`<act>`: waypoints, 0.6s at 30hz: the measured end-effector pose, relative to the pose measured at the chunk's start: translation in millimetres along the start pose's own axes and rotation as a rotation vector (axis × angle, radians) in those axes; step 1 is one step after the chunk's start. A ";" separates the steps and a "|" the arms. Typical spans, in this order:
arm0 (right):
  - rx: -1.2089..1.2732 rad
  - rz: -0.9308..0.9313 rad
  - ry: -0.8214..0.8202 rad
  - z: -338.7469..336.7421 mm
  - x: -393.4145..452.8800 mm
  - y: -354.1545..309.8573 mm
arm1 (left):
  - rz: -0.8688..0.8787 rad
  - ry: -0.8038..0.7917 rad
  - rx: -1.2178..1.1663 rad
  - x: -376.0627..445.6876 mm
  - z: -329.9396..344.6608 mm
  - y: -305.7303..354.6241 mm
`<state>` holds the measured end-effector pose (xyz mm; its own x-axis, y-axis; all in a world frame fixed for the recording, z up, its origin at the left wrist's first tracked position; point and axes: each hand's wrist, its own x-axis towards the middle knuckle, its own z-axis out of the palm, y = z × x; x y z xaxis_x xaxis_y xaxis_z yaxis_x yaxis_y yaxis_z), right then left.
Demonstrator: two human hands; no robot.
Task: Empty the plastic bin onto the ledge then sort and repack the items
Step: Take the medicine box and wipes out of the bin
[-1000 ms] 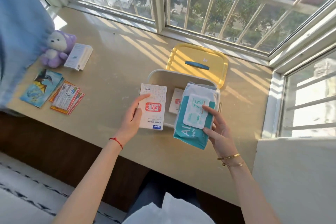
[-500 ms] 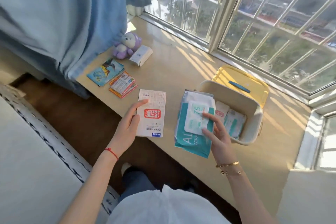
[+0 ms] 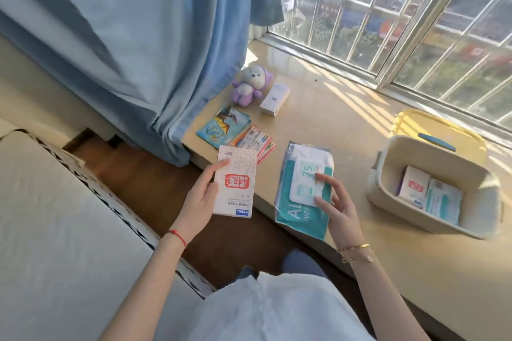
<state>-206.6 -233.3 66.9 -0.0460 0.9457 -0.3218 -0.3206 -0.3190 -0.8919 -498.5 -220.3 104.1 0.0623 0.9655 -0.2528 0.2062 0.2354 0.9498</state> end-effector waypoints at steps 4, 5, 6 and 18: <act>-0.050 0.025 0.024 21.5 25.6 0.5 | -0.023 -0.035 -0.014 35.5 -26.8 -7.6; -0.050 0.023 0.038 24.6 34.0 0.9 | -0.026 -0.047 -0.013 46.8 -30.9 -7.8; -0.042 0.013 0.049 27.5 43.4 1.4 | -0.025 -0.061 -0.009 59.5 -34.6 -7.9; -0.091 0.009 0.293 32.6 203.0 -26.1 | 0.000 -0.214 0.102 249.5 -41.5 17.2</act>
<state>-238.4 -31.0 35.3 0.2311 0.8887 -0.3961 -0.2349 -0.3441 -0.9091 -520.0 29.2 65.1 0.2657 0.9174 -0.2962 0.3035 0.2120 0.9289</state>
